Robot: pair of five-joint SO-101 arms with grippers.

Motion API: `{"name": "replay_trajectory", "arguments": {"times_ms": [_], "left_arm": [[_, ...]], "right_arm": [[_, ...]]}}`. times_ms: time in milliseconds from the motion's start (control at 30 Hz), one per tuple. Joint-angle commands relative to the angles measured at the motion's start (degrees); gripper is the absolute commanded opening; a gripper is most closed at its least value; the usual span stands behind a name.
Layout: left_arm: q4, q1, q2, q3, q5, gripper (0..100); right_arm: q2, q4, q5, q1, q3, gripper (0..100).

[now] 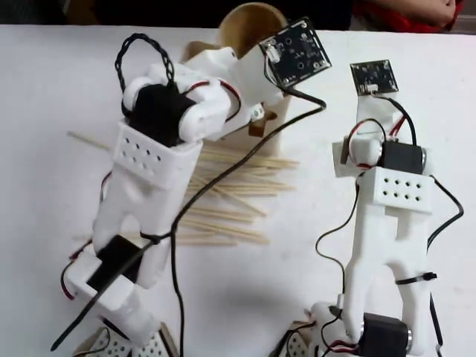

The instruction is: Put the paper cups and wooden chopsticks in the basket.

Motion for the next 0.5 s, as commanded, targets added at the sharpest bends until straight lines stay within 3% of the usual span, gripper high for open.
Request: {"name": "replay_trajectory", "arguments": {"times_ms": [0, 267, 467], "left_arm": [[-3.2, 0.3, -0.3, -2.0, -0.4, 11], [-7.5, -0.4, -0.2, -1.9, 1.5, 11], [-5.5, -2.6, -0.5, -2.0, 3.1, 10]], "right_arm": [[-1.5, -0.7, -0.4, 0.3, -0.4, 16.3], [-1.6, -0.9, -0.1, 0.2, 0.4, 16.3], [-1.6, -0.9, -0.1, 0.1, 0.4, 16.3]]}}
